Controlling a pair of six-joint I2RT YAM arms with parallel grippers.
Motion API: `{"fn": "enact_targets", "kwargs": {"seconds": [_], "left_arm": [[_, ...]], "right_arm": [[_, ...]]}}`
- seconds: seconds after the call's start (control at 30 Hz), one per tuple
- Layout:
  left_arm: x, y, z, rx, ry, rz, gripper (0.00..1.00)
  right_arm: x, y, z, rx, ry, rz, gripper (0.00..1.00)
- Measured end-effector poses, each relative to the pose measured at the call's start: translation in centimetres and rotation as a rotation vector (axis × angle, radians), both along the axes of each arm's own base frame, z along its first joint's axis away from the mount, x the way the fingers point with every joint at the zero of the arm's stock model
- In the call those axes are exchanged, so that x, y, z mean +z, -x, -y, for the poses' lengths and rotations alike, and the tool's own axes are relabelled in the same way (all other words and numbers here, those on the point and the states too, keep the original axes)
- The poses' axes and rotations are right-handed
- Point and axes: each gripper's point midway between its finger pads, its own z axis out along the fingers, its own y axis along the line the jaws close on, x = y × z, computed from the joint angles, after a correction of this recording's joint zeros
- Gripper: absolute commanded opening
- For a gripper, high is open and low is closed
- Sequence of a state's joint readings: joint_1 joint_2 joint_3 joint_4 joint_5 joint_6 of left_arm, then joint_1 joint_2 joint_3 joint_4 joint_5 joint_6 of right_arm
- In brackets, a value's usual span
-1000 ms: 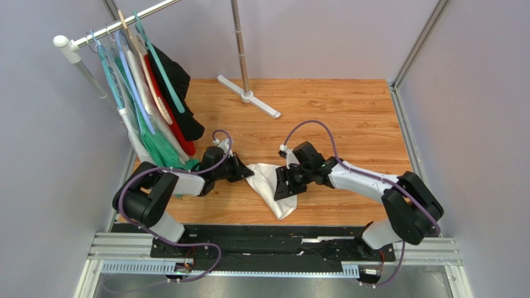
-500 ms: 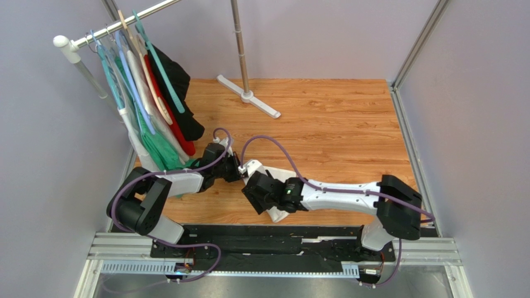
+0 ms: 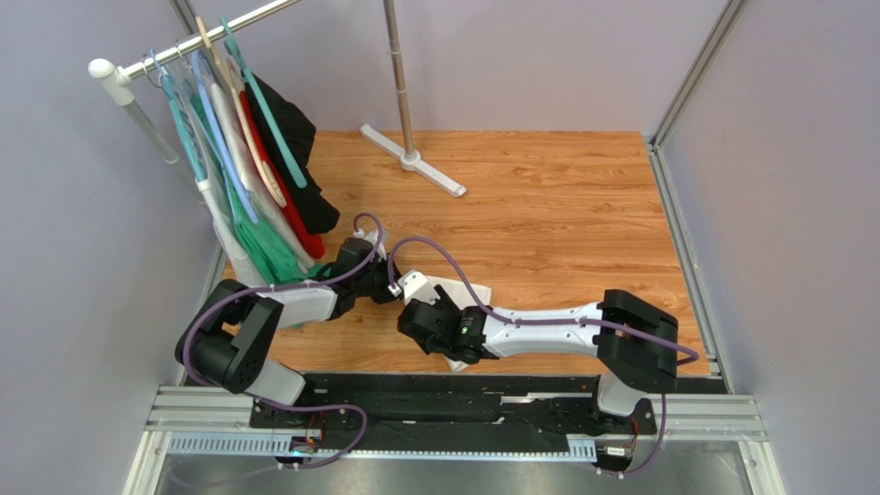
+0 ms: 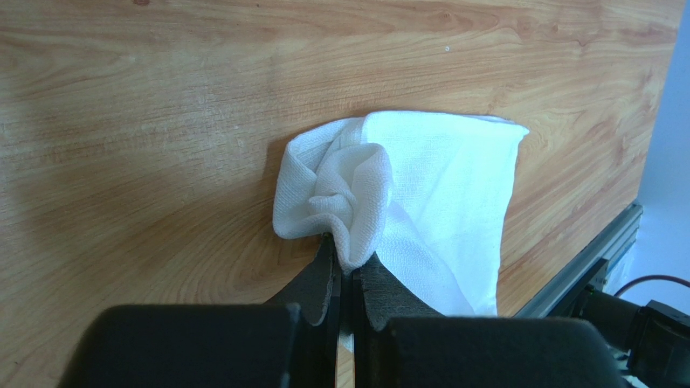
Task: Fold the napkin, place the utensils inside, and roll it up
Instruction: Roll the napkin with the utensil
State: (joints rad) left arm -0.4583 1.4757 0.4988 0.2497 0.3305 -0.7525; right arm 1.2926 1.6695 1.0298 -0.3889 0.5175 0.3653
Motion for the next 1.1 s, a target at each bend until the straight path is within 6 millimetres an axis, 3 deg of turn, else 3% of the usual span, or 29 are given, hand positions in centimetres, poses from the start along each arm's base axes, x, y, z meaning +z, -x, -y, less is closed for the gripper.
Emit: {"fn": "enact_targets", "kwargs": {"seconds": [0.2,0.5,0.53,0.63,0.73,0.77,0.8,0.87,0.97,1.1], "left_arm": [[0.0,0.1,0.0,0.0,-0.002,-0.003,0.0],[0.0,0.2,-0.1,0.0,-0.004,-0.008,0.0],[0.0,0.2,-0.1,0.0,-0.004,-0.009,0.0],[0.0,0.3,-0.1,0.0,-0.005,-0.009,0.02],[0.2,0.4,-0.3,0.001,-0.012,-0.007,0.25],[0.2,0.4,-0.4,0.003,-0.019,-0.007,0.4],[0.2,0.4,-0.6,0.003,-0.027,-0.002,0.47],[0.5,0.6,-0.8,0.002,-0.035,0.003,0.73],[1.5,0.9,-1.0,0.002,-0.033,0.015,0.84],[3.3,1.0,-1.3,0.009,-0.029,0.053,0.86]], "right_arm": [[-0.1,0.6,-1.2,0.032,-0.021,0.015,0.6],[-3.4,0.4,-0.8,0.029,0.059,-0.002,0.56],[-3.6,0.4,-0.7,0.026,0.062,-0.002,0.54],[-3.8,0.0,-0.6,0.015,0.067,-0.002,0.21],[-4.0,-0.4,-0.3,-0.01,0.066,-0.006,0.0],[-4.0,-0.6,-0.2,-0.023,0.059,-0.01,0.0],[-4.0,-0.7,-0.2,-0.024,0.057,-0.011,0.0],[-3.8,-0.7,-0.3,-0.03,0.044,-0.018,0.0],[-3.8,-0.7,-0.3,-0.034,0.019,-0.05,0.0],[-3.7,-0.6,0.0,-0.032,-0.053,-0.126,0.0]]}}
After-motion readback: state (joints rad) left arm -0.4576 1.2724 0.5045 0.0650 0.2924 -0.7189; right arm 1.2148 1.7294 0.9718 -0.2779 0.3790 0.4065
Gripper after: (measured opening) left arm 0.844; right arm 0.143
